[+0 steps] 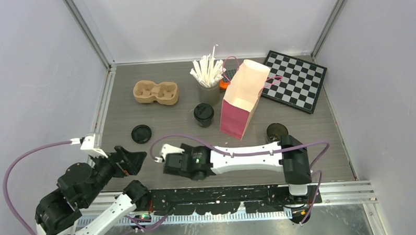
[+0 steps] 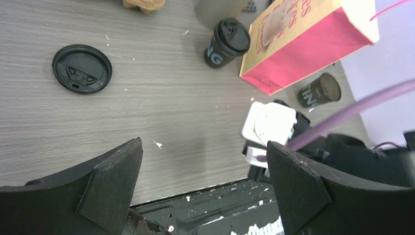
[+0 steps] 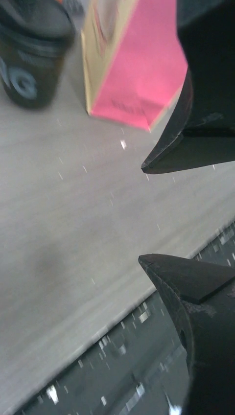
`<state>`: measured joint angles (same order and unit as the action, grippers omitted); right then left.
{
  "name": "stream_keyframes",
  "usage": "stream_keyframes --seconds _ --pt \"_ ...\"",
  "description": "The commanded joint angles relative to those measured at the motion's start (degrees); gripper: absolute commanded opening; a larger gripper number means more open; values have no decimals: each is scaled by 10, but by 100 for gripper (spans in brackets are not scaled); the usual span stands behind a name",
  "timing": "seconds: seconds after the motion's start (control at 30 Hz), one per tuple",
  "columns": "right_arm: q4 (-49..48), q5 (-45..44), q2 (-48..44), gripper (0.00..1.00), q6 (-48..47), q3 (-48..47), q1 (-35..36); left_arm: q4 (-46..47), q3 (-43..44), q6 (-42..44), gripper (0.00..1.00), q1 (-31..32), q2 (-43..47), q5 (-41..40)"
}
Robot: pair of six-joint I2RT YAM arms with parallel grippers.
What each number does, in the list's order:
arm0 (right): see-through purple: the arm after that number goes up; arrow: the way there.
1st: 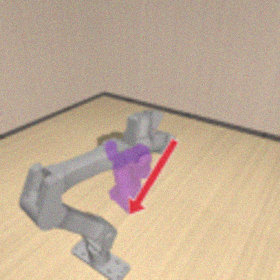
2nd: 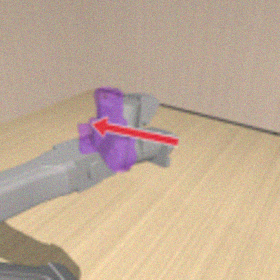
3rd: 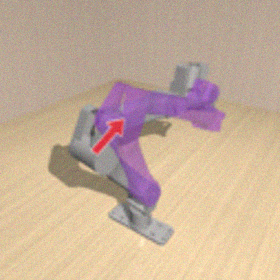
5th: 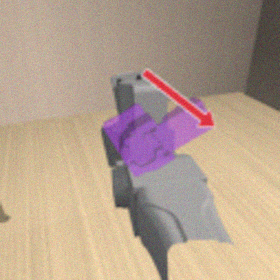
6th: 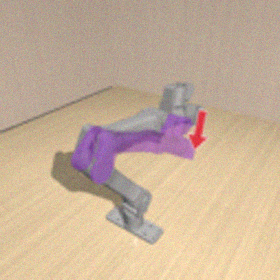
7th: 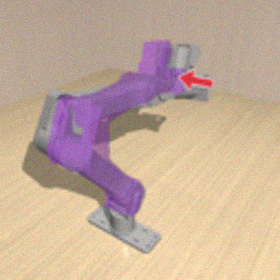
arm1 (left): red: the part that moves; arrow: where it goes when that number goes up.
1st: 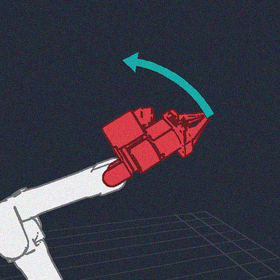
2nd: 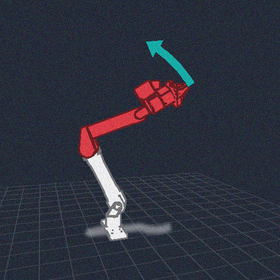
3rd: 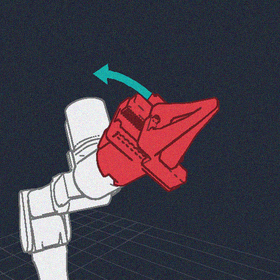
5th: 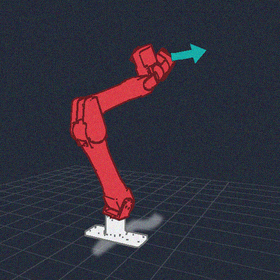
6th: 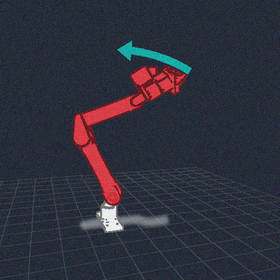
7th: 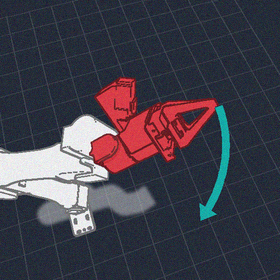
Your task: Pack the takeout coffee
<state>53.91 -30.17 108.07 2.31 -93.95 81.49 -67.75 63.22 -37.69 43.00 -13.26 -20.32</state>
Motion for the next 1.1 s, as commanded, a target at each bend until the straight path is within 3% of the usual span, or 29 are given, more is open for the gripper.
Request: stream_keyframes --seconds 0.0,0.17,0.3,0.57,0.77,0.93,1.07 --pt "-34 39 -54 65 248 81 21 4 -25 9 100 2 -33 41" --pt "-85 44 -121 64 440 236 29 47 -67 16 100 2 -33 49" --pt "-79 -3 -177 66 554 316 28 87 -110 16 100 2 -37 41" --pt "20 -135 -359 67 794 433 -10 158 -161 4 100 2 -88 101" --pt "182 -222 -505 64 958 452 -82 195 -161 17 100 2 -120 117" --pt "197 -234 -580 64 891 469 -219 200 -157 44 100 2 -148 122" --pt "196 -237 -587 63 841 472 -329 202 -146 67 100 1 -165 117"
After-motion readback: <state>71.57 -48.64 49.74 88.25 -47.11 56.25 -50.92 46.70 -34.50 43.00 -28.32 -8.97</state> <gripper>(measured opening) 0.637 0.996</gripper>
